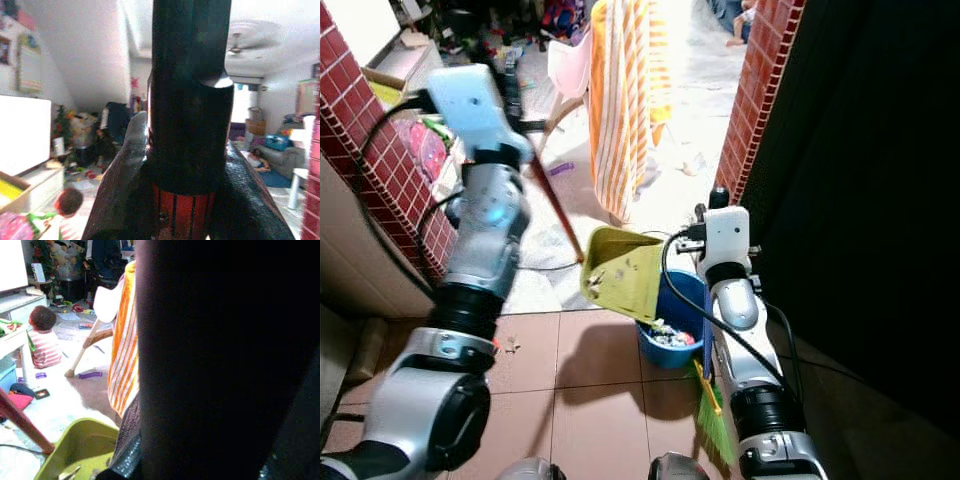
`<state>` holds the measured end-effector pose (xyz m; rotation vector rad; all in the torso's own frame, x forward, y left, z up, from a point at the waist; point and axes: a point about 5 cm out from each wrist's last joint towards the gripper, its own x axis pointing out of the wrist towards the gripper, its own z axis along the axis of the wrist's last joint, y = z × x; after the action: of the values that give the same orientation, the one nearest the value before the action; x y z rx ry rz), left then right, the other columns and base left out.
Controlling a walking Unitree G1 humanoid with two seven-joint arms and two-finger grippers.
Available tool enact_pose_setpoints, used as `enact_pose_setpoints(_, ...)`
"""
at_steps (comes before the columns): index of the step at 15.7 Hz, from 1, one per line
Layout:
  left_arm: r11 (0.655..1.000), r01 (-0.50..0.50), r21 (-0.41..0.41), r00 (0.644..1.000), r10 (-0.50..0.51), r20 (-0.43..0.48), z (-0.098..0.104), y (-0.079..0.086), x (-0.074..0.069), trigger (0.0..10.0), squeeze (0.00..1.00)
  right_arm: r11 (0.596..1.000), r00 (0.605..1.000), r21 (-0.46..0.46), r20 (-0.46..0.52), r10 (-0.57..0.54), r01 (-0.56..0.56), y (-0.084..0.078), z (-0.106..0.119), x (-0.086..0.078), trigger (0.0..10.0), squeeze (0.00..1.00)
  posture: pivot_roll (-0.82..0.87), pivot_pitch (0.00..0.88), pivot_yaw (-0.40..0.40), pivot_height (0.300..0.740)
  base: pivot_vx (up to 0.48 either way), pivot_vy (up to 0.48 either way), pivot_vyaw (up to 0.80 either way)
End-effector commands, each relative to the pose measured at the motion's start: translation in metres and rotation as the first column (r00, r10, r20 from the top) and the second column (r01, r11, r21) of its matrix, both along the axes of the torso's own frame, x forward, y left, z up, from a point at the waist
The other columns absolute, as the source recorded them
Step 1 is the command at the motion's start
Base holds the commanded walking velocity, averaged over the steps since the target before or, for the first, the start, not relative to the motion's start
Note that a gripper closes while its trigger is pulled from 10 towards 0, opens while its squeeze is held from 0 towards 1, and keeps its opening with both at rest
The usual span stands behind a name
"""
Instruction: Sweep floor
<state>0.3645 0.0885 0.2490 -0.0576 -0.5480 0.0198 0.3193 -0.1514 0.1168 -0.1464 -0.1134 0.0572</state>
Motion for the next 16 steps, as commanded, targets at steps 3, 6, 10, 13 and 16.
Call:
enact_pose_setpoints(3,0.984,0.151,0.092,0.983,-0.159,0.091,0.005,-0.034,-0.012,10.0,0.0,1.0,0.999,-0.006,0.053,0.009,-0.009,0.003,0.014,0.003,10.0,0.0,-0.12,0.0,0.019,0.74,0.0,0.0,0.0)
enact_pose_setpoints(6,0.904,0.364,0.224,0.924,-0.381,0.037,-0.015,-0.068,-0.025,10.0,0.0,1.0,0.998,-0.005,0.057,0.005,-0.005,0.002,0.014,0.004,10.0,0.0,-0.11,0.0,0.023,0.74,0.0,0.0,0.0)
enact_pose_setpoints(10,0.672,0.582,0.459,0.786,-0.61,-0.103,-0.049,-0.093,-0.045,10.0,0.0,1.0,0.998,-0.006,0.06,0.0,0.0,0.002,0.015,0.005,10.0,0.0,-0.11,0.0,0.026,0.74,0.0,0.0,0.0)
enact_pose_setpoints(13,0.597,0.632,0.494,0.736,-0.662,-0.142,-0.053,-0.098,-0.051,10.0,0.0,1.0,0.998,-0.008,0.06,0.003,-0.002,0.002,0.015,0.006,10.0,0.0,-0.11,0.0,0.023,0.74,0.0,0.0,0.0)
enact_pose_setpoints(16,0.56,0.637,0.53,0.713,-0.689,-0.129,-0.049,-0.1,-0.055,10.0,0.0,1.0,0.998,-0.01,0.062,0.009,-0.008,0.003,0.015,0.007,10.0,0.0,-0.11,0.0,0.019,0.74,0.0,0.0,0.0)
